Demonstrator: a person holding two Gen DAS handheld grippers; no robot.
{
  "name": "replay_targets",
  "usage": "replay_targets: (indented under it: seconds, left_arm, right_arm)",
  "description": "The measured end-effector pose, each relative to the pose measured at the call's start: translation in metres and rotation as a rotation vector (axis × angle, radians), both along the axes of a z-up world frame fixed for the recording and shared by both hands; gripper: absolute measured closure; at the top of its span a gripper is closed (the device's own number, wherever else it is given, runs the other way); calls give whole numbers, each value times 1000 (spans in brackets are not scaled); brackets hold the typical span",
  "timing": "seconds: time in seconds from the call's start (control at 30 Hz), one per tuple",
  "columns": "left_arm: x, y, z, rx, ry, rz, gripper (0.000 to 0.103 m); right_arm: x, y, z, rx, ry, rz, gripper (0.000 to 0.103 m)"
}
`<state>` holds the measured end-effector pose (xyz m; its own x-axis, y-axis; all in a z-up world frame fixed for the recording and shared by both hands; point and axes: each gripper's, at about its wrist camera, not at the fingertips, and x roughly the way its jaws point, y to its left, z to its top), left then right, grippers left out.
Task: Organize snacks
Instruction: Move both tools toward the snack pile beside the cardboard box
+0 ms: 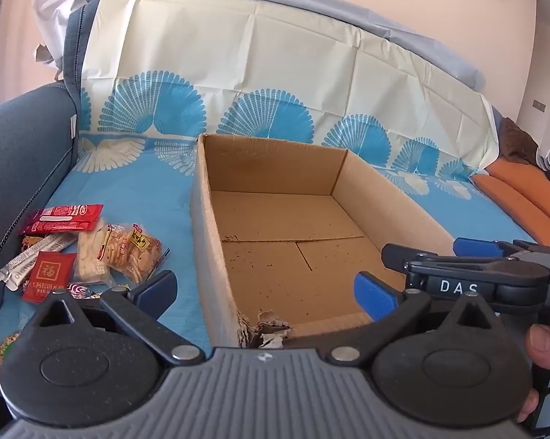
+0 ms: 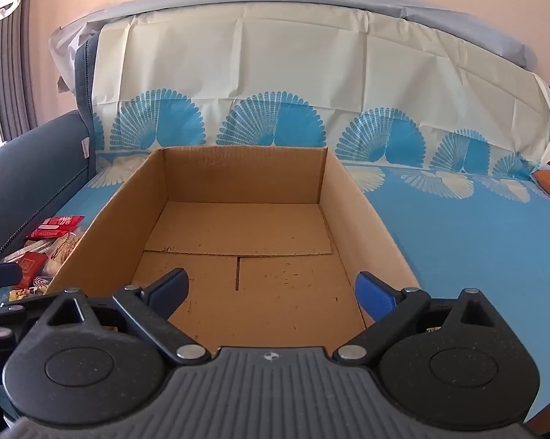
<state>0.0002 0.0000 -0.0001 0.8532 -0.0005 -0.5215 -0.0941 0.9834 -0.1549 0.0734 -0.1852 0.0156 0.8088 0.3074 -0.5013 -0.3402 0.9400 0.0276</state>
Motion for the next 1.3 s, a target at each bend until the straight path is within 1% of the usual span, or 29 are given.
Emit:
replay_targets:
  seconds: [0.13,0.2,0.23,0.27,0.3,0.63,0.73,0.8,0.87,0.97,1.03,1.13,1.17,1.23,1.3]
  left_arm:
    - [2,2,0,1,-4,-8,0]
    - [1,-3,0,2,-9,-11,0]
    - [1,-2,1,2,-10,-9,0]
    - [2,1,-1,1,-4,-9,0]
    - [1,1,-1,-1,-1,-7,0]
    - [-4,2,1,-1,-6,5,0]
    - [-7,6,2,-1,-8,14,0]
    - [-8,8,4,-1,6,25,0]
    - [-11,12,5,-4,-8,37,0]
    - [-16,20,6,-10,-19,59,0]
    - [-20,26,7,-16,-25,73,0]
    - [-27,33,10,2,-33,95,0]
    - [-29,36,10,-16,-30,105,0]
    - [-32,40,13,-11,-14,121,1]
    - [-37,47,15,-25,-20,133,6]
  right_arm:
    - [-1,2,0,-13,-5,10,16]
    - [-1,2,1,-10,-3,21,27]
    - [-1,2,0,-9,-2,24,30]
    - [-1,3,-1,-10,0,24,36]
    - [-1,3,-1,-13,3,26,38]
    - [-5,9,1,-4,-16,53,39]
    - [-7,14,2,-4,-22,63,44]
    - [-9,20,3,-3,-29,73,50]
    - [-11,27,5,5,-32,88,52]
    - [-15,38,8,22,-34,112,57]
    - [-17,44,10,30,-33,117,58]
    - [-19,51,13,56,-26,128,58]
    - [-19,54,14,58,-26,129,58]
    - [-20,59,16,65,-29,132,58]
    - [-21,65,17,87,-19,147,58]
